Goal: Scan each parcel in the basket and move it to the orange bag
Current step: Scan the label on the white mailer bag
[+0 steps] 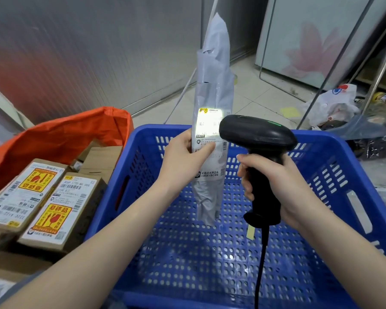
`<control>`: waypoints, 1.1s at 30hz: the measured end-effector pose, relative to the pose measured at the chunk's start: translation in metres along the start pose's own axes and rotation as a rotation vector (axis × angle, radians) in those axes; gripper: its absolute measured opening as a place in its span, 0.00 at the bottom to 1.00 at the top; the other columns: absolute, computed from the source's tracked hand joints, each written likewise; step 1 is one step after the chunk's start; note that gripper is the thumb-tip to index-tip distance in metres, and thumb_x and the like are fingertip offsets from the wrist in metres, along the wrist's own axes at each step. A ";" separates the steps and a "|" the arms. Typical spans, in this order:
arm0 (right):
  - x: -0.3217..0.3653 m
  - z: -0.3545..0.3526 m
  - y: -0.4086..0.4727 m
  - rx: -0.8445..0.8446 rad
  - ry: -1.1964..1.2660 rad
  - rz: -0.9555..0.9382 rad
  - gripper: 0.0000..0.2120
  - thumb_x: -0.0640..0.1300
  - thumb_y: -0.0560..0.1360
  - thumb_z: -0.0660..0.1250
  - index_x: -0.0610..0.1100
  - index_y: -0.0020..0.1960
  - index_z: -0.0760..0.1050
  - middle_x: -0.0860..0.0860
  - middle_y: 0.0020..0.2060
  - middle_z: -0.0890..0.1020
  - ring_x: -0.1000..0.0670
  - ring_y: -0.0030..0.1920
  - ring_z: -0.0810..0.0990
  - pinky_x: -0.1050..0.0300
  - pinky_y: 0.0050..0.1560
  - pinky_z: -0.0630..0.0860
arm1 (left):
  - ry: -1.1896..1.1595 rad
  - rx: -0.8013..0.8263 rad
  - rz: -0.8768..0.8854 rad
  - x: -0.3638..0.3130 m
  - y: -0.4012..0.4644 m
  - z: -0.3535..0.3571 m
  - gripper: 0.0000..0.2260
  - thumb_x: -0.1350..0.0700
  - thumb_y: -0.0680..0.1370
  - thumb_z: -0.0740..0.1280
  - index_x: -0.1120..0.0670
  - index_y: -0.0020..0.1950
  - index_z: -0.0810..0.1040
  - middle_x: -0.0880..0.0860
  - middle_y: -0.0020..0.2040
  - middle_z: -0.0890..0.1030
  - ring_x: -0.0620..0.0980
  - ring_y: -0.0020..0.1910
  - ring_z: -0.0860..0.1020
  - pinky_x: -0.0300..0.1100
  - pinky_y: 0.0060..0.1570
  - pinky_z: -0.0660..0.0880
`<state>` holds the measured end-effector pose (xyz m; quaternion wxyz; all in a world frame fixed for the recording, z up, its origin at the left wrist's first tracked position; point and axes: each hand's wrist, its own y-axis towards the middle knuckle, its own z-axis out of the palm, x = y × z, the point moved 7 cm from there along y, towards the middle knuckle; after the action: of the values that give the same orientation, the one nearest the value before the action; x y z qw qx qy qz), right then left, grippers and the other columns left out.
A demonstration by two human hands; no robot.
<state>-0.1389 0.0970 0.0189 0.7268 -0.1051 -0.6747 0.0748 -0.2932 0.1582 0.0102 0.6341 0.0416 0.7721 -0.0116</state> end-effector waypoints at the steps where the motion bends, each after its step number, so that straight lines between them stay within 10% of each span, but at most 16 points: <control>1: 0.000 0.000 0.000 0.000 0.000 0.000 0.12 0.41 0.74 0.68 0.36 0.35 0.73 0.45 0.23 0.72 0.49 0.24 0.69 0.57 0.26 0.68 | -0.004 -0.003 0.001 0.000 0.000 0.000 0.09 0.59 0.76 0.69 0.50 0.55 0.81 0.46 0.49 0.85 0.43 0.49 0.83 0.48 0.53 0.80; 33: 0.006 0.035 0.007 0.023 -0.016 -0.051 0.10 0.44 0.74 0.68 0.40 0.53 0.77 0.39 0.40 0.77 0.50 0.31 0.74 0.53 0.36 0.71 | 0.162 -0.239 0.150 -0.044 0.003 -0.094 0.09 0.60 0.74 0.70 0.49 0.51 0.76 0.41 0.47 0.82 0.37 0.45 0.80 0.41 0.52 0.78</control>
<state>-0.1726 0.1073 0.0255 0.7243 -0.0790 -0.6818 0.0650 -0.3764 0.1658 0.0720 0.5692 0.0242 0.8113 0.1309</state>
